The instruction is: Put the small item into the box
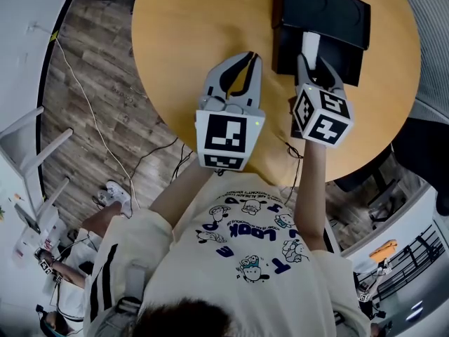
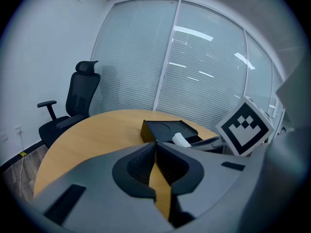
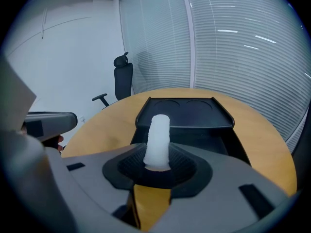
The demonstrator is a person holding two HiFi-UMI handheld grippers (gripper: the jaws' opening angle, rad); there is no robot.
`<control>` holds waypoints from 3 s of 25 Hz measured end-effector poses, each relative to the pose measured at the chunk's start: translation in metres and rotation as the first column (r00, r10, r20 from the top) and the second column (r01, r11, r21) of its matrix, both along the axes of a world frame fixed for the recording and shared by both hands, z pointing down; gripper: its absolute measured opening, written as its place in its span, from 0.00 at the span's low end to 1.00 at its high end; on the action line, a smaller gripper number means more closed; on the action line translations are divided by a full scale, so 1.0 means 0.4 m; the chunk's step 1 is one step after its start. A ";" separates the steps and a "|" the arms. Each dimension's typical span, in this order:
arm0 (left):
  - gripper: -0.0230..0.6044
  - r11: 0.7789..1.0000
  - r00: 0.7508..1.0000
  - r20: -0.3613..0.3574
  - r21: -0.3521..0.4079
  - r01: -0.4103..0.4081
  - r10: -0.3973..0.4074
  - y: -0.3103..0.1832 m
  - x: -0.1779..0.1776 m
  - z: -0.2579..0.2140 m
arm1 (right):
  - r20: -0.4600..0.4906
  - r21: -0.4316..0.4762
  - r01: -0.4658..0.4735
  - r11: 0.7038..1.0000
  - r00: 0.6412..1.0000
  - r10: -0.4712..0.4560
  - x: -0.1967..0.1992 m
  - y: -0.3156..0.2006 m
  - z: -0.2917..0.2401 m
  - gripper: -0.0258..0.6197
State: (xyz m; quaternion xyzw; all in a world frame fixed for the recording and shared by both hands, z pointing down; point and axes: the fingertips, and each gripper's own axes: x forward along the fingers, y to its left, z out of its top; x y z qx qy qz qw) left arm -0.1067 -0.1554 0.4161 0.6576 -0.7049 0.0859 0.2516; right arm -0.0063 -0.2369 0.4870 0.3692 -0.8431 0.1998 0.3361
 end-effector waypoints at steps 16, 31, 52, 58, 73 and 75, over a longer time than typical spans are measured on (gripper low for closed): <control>0.08 0.999 1.000 -0.012 -0.035 0.002 -0.002 -0.017 -0.004 0.041 | -0.026 -0.051 0.007 0.999 1.000 -0.008 -0.006 0.000 0.057 0.28; 0.08 0.999 1.000 -0.022 -0.049 -0.012 0.011 -0.026 0.021 0.054 | -0.058 -0.057 0.018 0.998 0.998 -0.021 0.000 -0.008 0.067 0.30; 0.08 1.000 1.000 -0.002 -0.008 -0.018 0.018 -0.022 0.017 0.015 | 0.059 0.041 -0.041 0.998 0.997 0.039 -0.008 0.004 -0.039 0.19; 0.08 0.999 1.000 0.014 0.024 -0.023 0.022 -0.011 0.020 -0.016 | 0.096 0.078 -0.068 0.995 0.994 0.060 -0.007 0.028 -0.087 0.12; 0.08 0.992 0.998 0.062 0.130 -0.004 -0.004 0.050 0.027 -0.172 | 0.173 0.158 -0.100 0.982 0.982 0.072 0.019 0.126 -0.250 0.11; 0.08 0.990 0.997 0.070 0.144 0.002 -0.012 0.041 0.015 -0.181 | 0.184 0.171 -0.097 0.981 0.981 0.065 0.006 0.117 -0.261 0.11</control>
